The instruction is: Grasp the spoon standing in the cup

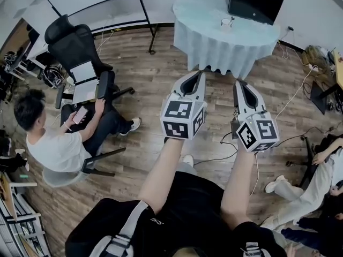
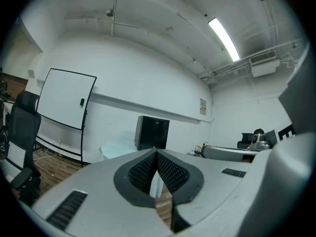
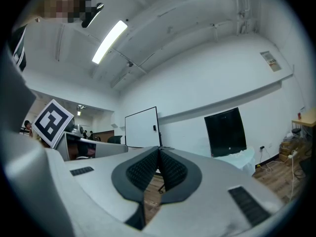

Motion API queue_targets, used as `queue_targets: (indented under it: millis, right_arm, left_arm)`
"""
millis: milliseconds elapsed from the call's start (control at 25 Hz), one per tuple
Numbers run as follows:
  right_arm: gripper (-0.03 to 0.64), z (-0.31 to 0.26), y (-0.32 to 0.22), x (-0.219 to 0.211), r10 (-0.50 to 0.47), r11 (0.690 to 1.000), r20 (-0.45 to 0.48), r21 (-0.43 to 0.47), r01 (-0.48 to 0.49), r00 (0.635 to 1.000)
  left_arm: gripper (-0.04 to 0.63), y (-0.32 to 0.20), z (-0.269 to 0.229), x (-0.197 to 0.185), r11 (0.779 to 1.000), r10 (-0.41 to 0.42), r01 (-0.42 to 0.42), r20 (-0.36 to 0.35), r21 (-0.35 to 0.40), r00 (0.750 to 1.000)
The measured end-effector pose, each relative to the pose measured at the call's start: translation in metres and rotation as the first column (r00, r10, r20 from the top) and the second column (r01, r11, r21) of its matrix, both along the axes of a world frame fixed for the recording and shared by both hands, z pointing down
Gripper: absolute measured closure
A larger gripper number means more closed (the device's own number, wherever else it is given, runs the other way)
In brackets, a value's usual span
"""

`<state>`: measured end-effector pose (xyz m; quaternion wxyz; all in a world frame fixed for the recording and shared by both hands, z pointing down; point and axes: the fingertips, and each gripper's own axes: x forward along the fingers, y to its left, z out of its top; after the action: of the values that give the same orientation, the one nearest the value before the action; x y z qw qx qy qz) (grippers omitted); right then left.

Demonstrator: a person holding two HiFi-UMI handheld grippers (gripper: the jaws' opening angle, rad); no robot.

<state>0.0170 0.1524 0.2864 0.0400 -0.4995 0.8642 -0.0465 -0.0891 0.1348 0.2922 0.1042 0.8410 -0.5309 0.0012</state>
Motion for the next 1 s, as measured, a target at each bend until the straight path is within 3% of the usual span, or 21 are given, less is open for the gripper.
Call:
queue_targets:
  millis: [240, 560, 1000]
  right_arm:
    - [0.612, -0.004, -0.015, -0.009, 0.045, 0.999, -0.038, -0.001, -0.045, 0.998]
    - [0.612, -0.009, -0.036, 0.005, 0.087, 0.996, -0.068, -0.003, -0.087, 0.994]
    - [0.612, 0.002, -0.123, 0.021, 0.054, 0.999, -0.053, -0.005, -0.054, 0.997]
  left_arm:
    - [0.592, -0.022, -0.004, -0.010, 0.999, 0.034, -0.034, -0.032, 0.007, 0.999]
    - [0.592, -0.050, -0.005, 0.005, 0.997, 0.073, -0.073, -0.073, 0.006, 0.995]
    - [0.592, -0.135, 0.008, 0.014, 1.000, 0.024, -0.024, -0.063, -0.003, 0.998]
